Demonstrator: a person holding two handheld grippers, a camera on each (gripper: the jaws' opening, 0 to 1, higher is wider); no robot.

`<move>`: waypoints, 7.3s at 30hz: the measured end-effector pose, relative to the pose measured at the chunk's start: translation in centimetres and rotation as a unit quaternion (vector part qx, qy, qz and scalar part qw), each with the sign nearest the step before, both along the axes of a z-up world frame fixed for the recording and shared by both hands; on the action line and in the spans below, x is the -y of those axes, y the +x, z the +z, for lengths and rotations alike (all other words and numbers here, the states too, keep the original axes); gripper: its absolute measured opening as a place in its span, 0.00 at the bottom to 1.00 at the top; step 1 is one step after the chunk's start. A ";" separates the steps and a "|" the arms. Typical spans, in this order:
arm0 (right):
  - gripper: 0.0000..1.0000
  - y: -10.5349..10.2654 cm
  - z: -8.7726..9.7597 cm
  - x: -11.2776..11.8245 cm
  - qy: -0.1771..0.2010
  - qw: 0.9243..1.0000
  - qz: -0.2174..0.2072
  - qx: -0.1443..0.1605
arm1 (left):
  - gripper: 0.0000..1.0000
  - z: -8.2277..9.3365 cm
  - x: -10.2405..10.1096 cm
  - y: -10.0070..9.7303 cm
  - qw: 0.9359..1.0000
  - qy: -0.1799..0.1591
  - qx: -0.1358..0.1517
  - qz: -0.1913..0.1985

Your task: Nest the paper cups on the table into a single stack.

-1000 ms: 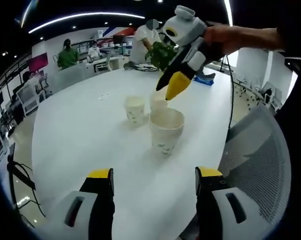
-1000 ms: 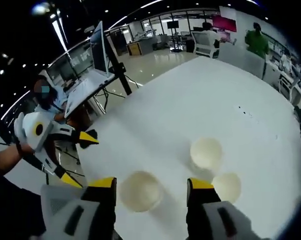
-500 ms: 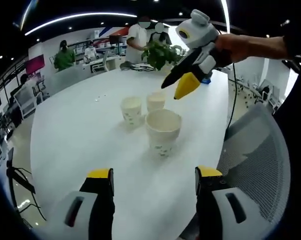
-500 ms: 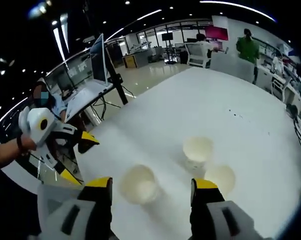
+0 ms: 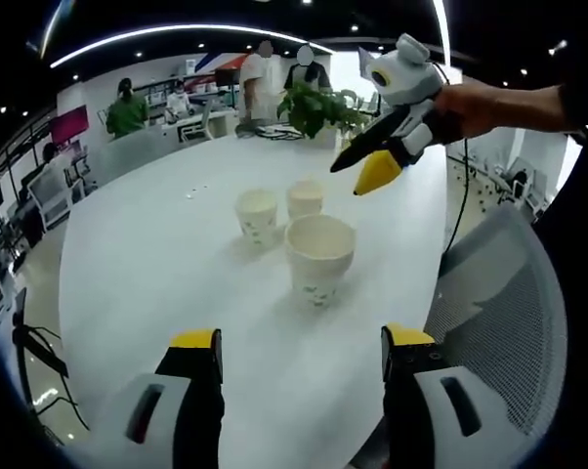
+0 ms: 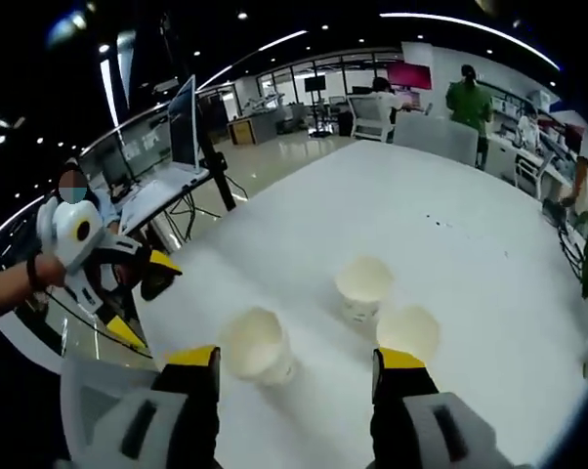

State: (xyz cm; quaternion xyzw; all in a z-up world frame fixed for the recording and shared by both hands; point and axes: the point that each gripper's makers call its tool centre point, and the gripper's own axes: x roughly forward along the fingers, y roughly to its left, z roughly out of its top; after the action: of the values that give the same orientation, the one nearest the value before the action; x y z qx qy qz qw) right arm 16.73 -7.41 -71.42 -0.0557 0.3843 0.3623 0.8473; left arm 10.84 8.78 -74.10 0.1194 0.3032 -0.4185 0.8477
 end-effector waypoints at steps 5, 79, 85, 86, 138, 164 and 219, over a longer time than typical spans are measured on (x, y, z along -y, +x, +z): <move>0.61 0.8 -0.1 1.0 -0.010 1.000 -0.006 0.015 | 0.64 -0.1 0.0 -0.1 1.000 -0.002 -0.002 0.005; 0.13 5.6 -11.5 3.9 -0.225 0.950 0.181 -0.118 | 0.63 -1.2 -0.9 0.0 0.999 0.002 -0.021 0.026; 0.04 5.2 -12.0 3.9 -0.226 0.951 0.166 -0.128 | 0.63 -0.9 -0.7 -0.2 0.999 0.002 -0.021 0.025; 0.04 5.2 -12.1 3.9 -0.227 0.951 0.166 -0.127 | 0.63 -0.9 -0.7 -0.2 0.999 0.002 -0.021 0.025; 0.00 6.6 -5.0 4.7 -0.194 0.973 0.106 -0.064 | 0.64 -0.9 0.0 0.2 1.000 -0.009 -0.015 0.019; 0.00 4.1 0.0 2.1 -0.181 0.970 0.159 -0.037 | 0.63 -0.5 0.4 0.5 1.000 -0.007 -0.010 0.012; 0.00 -4.6 -1.7 -7.8 -0.203 0.919 0.332 -0.057 | 0.63 -0.8 -0.3 0.3 1.000 -0.011 -0.012 0.024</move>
State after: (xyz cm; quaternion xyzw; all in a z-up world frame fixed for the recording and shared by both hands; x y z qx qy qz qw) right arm 12.13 0.40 -73.16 -0.3301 0.4569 0.5393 0.6256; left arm 11.19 9.09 -74.89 0.0979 0.3119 -0.4024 0.8551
